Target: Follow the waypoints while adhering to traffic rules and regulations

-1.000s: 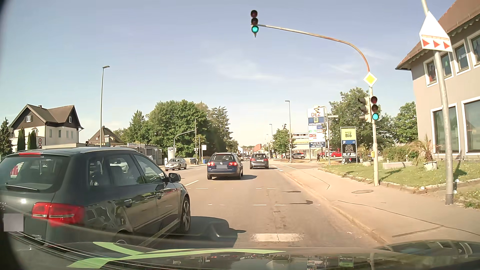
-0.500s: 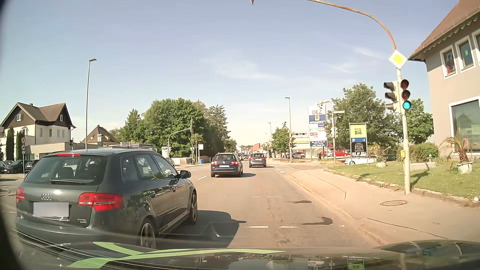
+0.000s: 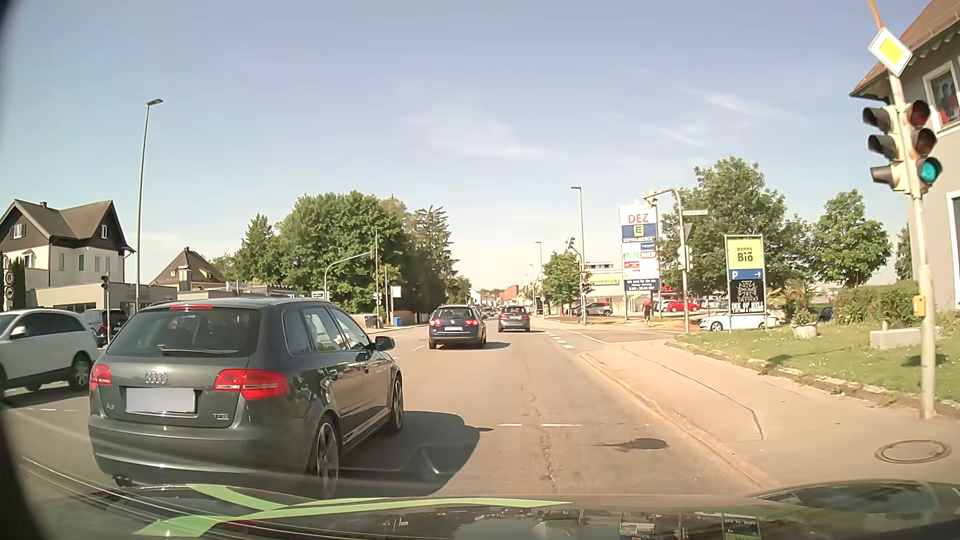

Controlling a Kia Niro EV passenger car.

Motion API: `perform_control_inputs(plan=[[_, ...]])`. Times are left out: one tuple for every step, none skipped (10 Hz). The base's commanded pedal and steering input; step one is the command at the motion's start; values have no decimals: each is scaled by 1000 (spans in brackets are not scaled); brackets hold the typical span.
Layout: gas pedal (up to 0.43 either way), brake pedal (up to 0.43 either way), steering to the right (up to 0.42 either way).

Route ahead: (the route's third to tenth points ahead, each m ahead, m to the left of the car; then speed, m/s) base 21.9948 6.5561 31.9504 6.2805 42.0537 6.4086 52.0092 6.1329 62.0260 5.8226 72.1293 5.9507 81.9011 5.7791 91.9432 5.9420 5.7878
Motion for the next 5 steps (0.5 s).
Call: perform_control_inputs(plan=[[157, 0, -3], [157, 0, -3], [157, 0, -3], [157, 0, -3], [157, 0, -3]])
